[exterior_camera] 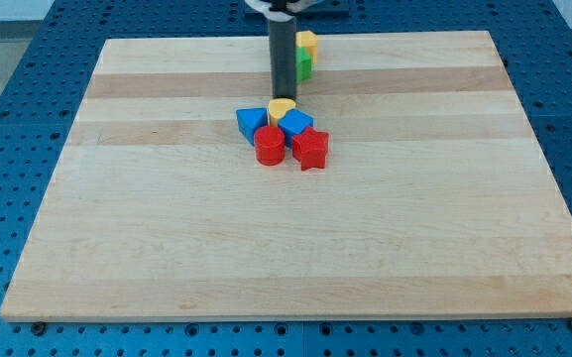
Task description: Push the green circle yellow hexagon and green star right and down a bit
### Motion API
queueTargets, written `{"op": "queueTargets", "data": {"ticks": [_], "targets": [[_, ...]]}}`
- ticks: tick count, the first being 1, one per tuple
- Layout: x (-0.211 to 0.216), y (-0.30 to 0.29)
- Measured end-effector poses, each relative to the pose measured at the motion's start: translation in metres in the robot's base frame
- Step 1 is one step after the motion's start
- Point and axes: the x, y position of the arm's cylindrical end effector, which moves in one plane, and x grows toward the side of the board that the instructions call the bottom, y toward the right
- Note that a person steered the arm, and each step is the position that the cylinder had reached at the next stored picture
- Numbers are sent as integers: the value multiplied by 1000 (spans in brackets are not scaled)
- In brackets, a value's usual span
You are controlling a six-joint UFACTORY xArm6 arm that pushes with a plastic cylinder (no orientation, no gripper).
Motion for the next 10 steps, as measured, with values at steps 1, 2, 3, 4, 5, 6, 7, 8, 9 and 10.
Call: {"op": "queueTargets", "data": {"ticks": [1, 2, 3, 4, 5, 6, 7, 8, 9, 10], "targets": [[-16, -24], [-46, -48], [-85, -48], [-118, -48], [-122, -37], [-122, -15], [-122, 4], [-122, 24], [-121, 31], [-117, 33]]}}
